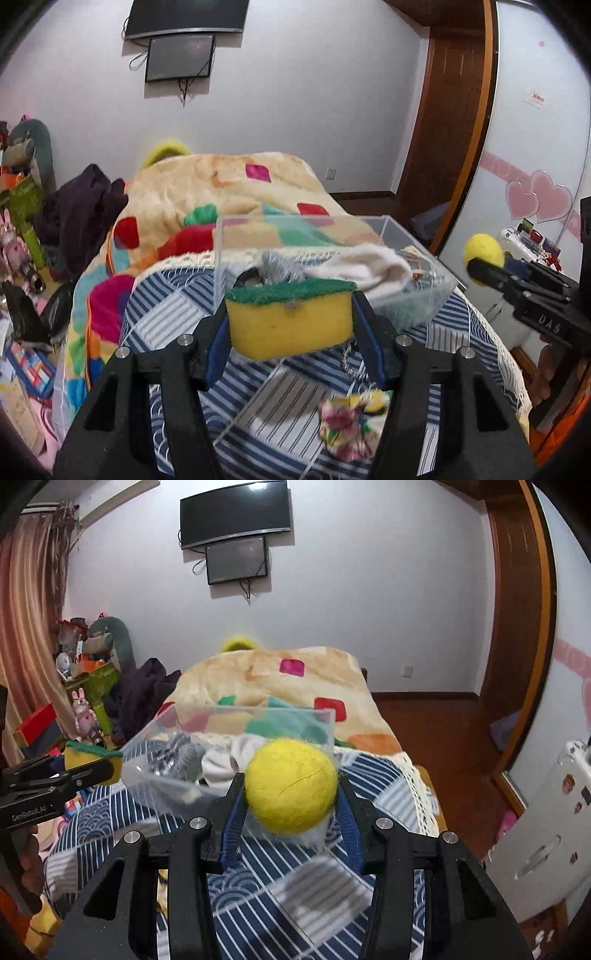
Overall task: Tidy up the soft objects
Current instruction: 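Grasp the yellow-green sponge with the left tool while the right tool grasps the yellow felt ball, then drop the sponge into the box with the left tool while the right tool drops the ball in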
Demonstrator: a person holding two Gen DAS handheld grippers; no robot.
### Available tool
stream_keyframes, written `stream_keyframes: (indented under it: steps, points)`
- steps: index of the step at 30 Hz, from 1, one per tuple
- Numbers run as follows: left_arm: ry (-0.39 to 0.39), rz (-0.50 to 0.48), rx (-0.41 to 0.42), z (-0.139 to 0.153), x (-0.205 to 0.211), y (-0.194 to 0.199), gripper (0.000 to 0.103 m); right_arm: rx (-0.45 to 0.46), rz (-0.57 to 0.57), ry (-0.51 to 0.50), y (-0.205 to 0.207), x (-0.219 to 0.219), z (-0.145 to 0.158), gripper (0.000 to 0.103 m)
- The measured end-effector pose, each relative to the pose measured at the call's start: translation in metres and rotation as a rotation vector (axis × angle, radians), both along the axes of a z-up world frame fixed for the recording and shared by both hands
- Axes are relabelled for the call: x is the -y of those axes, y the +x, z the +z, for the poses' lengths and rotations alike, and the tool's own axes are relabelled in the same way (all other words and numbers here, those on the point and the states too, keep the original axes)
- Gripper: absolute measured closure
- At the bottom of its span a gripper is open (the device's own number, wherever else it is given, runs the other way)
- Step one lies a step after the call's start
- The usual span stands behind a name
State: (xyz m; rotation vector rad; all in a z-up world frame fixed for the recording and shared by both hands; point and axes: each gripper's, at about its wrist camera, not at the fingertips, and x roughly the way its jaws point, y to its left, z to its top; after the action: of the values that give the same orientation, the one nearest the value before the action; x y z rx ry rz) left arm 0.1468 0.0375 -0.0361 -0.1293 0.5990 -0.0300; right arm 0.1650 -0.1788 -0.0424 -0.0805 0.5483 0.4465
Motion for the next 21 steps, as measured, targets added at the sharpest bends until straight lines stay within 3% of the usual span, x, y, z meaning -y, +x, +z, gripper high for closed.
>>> stream_keyframes:
  steps: [5,12,21]
  points:
    - [-0.04,-0.027,-0.028,-0.004,0.008,0.027,0.044,-0.01,0.016,-0.007,0.013,-0.012,-0.001,0.06]
    - [-0.008,-0.034,-0.094,-0.023,0.024,0.059,0.044,-0.078,0.024,-0.008,0.038,-0.02,-0.016,0.06]
    - [0.036,-0.026,-0.129,-0.04,0.031,0.082,0.044,-0.107,0.04,-0.049,0.04,-0.027,-0.027,0.06]
